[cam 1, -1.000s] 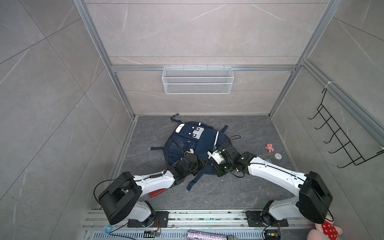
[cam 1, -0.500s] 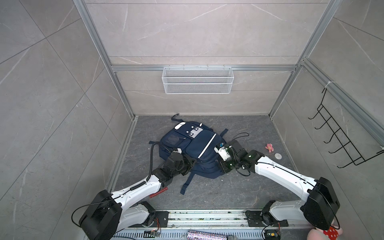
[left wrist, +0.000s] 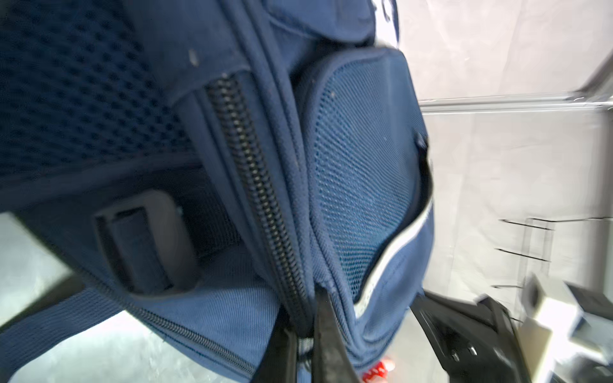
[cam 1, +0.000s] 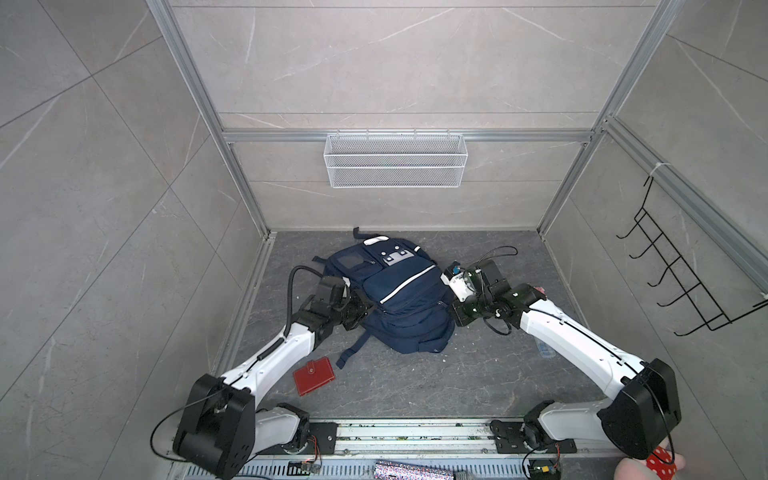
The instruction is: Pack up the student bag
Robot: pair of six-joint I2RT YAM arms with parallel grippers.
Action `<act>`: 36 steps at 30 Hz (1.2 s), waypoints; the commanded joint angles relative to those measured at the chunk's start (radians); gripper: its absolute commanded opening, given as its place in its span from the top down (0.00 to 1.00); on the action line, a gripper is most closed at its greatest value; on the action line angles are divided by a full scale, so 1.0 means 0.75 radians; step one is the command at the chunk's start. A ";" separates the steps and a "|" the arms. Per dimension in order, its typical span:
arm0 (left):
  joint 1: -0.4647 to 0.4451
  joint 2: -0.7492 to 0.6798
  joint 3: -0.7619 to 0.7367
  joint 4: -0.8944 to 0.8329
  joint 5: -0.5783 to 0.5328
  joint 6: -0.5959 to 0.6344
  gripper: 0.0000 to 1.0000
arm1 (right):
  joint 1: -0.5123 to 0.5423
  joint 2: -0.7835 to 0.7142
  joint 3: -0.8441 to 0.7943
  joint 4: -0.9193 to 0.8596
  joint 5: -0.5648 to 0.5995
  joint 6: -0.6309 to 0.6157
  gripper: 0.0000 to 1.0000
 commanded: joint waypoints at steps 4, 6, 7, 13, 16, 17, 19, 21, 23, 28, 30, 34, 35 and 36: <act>0.096 0.219 0.236 -0.092 -0.316 0.239 0.52 | 0.180 -0.054 -0.035 -0.118 0.199 0.025 1.00; 0.061 0.215 0.285 -0.148 -0.373 0.247 0.08 | 0.184 -0.051 -0.049 -0.069 0.199 0.086 1.00; 0.040 0.200 0.298 -0.182 -0.399 0.252 0.01 | 0.184 -0.046 -0.049 -0.052 0.200 0.104 1.00; -0.212 -0.030 0.211 -0.335 -0.471 0.133 0.01 | 0.185 0.013 -0.004 0.013 0.113 0.121 1.00; -0.402 -0.110 0.067 -0.210 -0.518 -0.063 0.03 | 0.208 0.019 -0.001 0.074 0.053 0.094 1.00; -0.464 -0.116 0.007 -0.103 -0.526 -0.131 0.04 | 0.213 0.024 -0.004 0.092 0.028 0.085 1.00; -0.551 -0.091 -0.059 0.078 -0.548 -0.229 0.05 | 0.217 0.032 -0.019 0.128 -0.004 0.061 1.00; -0.607 -0.023 -0.047 0.166 -0.569 -0.275 0.05 | 0.216 0.032 -0.022 0.152 -0.040 0.050 1.00; -0.629 0.043 -0.023 0.256 -0.580 -0.297 0.05 | 0.220 0.026 -0.023 0.171 -0.072 0.049 1.00; -0.641 0.171 0.005 0.466 -0.625 -0.404 0.06 | 0.248 0.016 -0.052 0.202 -0.103 0.058 1.00; -0.644 0.177 -0.005 0.532 -0.636 -0.427 0.06 | 0.253 0.013 -0.074 0.219 -0.093 0.072 1.00; -0.642 0.140 0.011 0.495 -0.617 -0.405 0.08 | 0.254 0.039 -0.076 0.206 -0.089 0.091 1.00; -0.643 0.126 0.008 0.483 -0.619 -0.403 0.09 | 0.253 0.040 -0.079 0.214 -0.093 0.093 1.00; -0.642 0.106 -0.010 0.494 -0.633 -0.411 0.12 | 0.255 0.040 -0.078 0.219 -0.100 0.095 1.00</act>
